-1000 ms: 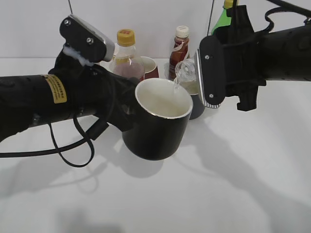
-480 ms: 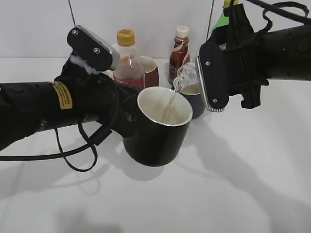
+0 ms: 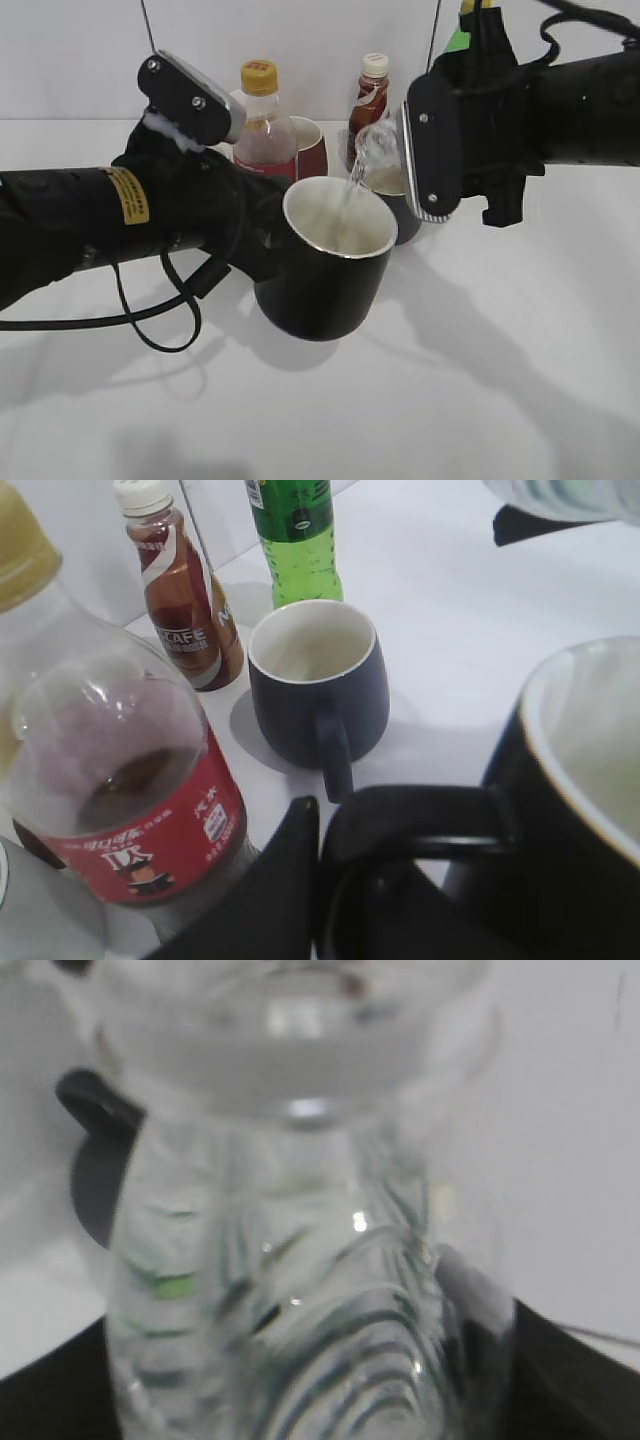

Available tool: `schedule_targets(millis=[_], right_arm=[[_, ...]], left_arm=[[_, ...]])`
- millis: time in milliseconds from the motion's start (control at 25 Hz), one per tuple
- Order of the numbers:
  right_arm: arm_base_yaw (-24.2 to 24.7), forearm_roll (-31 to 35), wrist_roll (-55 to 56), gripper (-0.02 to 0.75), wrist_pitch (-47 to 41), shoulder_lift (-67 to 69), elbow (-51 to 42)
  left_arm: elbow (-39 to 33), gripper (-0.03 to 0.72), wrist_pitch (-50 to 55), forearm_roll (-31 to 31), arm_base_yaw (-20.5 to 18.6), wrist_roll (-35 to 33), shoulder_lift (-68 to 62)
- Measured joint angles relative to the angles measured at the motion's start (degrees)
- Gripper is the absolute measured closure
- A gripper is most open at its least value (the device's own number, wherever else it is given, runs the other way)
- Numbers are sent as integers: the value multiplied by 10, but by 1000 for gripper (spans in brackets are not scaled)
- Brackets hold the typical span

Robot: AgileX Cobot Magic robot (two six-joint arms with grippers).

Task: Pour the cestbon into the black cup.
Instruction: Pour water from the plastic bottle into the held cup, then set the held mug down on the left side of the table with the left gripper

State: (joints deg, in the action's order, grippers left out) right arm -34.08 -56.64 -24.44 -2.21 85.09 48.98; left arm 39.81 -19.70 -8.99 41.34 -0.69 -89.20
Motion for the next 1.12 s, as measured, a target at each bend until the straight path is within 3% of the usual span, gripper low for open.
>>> schedule_targets(millis=[360, 520, 680, 880, 1120], right_arm=[[0, 257, 9, 237, 14, 0, 0], [1, 352, 84, 237, 52, -3, 0], [19, 379, 201, 237, 104, -14, -16], [100, 381, 346, 237, 218, -24, -108], [173, 385, 381, 237, 297, -17, -180]], left_arm=[[0, 640, -46, 0, 0, 0, 0], [0, 640, -47, 22, -2, 0, 3], [-2, 640, -48, 68, -31, 0, 31], [-62, 640, -92, 109, -95, 0, 104], [-161, 641, -191, 139, -190, 0, 134]])
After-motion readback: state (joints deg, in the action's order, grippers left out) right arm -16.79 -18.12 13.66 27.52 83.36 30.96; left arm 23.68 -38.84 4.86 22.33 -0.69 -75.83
